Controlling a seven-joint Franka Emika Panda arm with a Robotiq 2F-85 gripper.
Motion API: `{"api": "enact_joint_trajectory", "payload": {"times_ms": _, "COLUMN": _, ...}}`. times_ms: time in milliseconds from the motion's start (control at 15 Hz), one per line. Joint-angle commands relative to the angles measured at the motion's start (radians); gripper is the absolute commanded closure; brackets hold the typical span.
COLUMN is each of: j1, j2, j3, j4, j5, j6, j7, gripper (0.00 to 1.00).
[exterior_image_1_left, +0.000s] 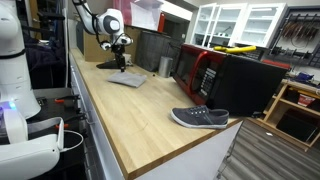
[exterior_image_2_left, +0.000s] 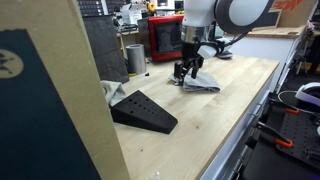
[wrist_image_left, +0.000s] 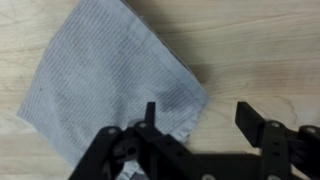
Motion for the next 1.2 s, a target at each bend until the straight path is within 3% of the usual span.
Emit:
{"api": "enact_joint_trajectory", "payload": {"times_ms": 0, "j1": 0.027, "j2": 0.019, "j3": -0.003, "j4": 0.040, "j5": -0.046, "j6": -0.029, "j7": 0.091, "gripper": 0.13}}
{"api": "enact_joint_trajectory", "payload": {"times_ms": 67, "j1": 0.030, "j2": 0.020, "j3": -0.008, "j4": 0.044, "j5": -0.064, "j6": -0.041, "j7": 0.100, "gripper": 0.15}}
{"api": "enact_joint_trajectory", "payload": {"times_ms": 333, "j1": 0.023, "j2": 0.018, "j3": -0.026, "j4": 0.034, "j5": -0.142, "j6": -0.108, "j7": 0.156, "gripper": 0.55}}
{"api": "enact_joint_trajectory", "payload": {"times_ms": 733, "j1": 0.026, "j2": 0.010, "j3": -0.031, "j4": 0.031, "j5": -0.153, "j6": -0.171, "j7": 0.170, "gripper": 0.98}}
{"api": "enact_joint_trajectory", "payload": {"times_ms": 1133, "j1": 0.022, "j2": -0.095, "j3": -0.020, "j4": 0.009, "j5": -0.156, "j6": -0.177, "j7": 0.155, "gripper": 0.98}}
